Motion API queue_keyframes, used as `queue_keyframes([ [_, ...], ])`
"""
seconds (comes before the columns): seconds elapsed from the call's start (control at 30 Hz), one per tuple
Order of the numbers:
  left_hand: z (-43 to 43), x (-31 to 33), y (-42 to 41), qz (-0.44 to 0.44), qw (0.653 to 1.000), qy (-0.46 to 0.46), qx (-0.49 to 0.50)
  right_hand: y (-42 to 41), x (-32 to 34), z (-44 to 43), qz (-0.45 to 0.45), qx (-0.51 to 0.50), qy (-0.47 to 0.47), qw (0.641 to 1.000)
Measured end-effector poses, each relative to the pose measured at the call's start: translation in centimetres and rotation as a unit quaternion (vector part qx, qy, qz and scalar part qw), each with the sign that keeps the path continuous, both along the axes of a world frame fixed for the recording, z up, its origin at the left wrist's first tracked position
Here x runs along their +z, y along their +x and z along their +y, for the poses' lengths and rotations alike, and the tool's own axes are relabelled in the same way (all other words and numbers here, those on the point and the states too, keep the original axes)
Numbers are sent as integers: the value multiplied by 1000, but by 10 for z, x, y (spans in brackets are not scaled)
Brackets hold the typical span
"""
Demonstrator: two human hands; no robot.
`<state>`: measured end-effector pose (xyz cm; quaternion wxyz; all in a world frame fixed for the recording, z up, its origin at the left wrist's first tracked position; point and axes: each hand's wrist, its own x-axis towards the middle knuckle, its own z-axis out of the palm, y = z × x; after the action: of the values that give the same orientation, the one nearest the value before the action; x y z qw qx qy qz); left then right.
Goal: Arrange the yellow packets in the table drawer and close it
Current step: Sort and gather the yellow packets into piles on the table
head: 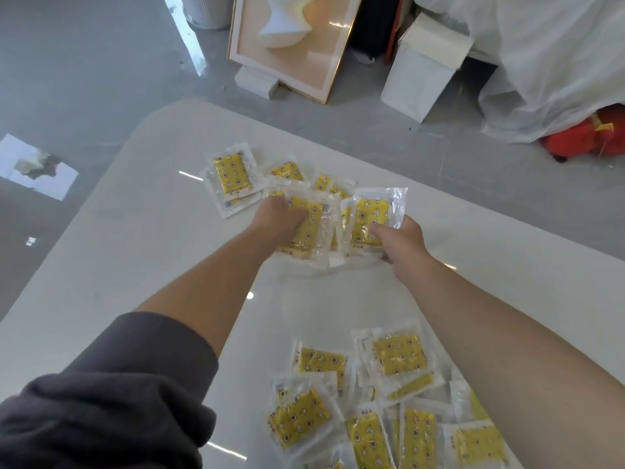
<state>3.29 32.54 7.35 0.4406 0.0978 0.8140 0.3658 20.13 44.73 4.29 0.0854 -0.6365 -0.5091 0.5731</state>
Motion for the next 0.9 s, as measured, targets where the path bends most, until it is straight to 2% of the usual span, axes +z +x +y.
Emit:
queue_keyframes([
  [0.1,22,-5,-13,27,1000,7,-3,-6,-3,10,39,-42,-6,998],
  [0.27,23,-37,-27,11,999,-45,10,2,-20,20,12,-80,-63,995],
  [0.33,18,-47,-26,13,997,-56,42,6,-26,23,17,-102,-51,993],
  [0.43,6,-48,-18,39,995,-53,75,10,-35,23,-34,-94,-14,995],
  [0.57,-27,-42,9,75,995,-44,56,25,-36,6,-158,-5,7,987],
  [0.63,-46,-39,26,66,996,-42,34,34,-26,-15,-182,66,20,981],
  [0.7,-68,-38,47,49,998,-44,6,45,-16,-43,-178,181,42,966],
  [0.8,-107,-41,82,54,995,-54,-62,68,-14,-87,-167,353,75,918],
  [0.9,-149,-48,117,76,983,-77,-145,93,-16,-125,-178,473,96,857],
])
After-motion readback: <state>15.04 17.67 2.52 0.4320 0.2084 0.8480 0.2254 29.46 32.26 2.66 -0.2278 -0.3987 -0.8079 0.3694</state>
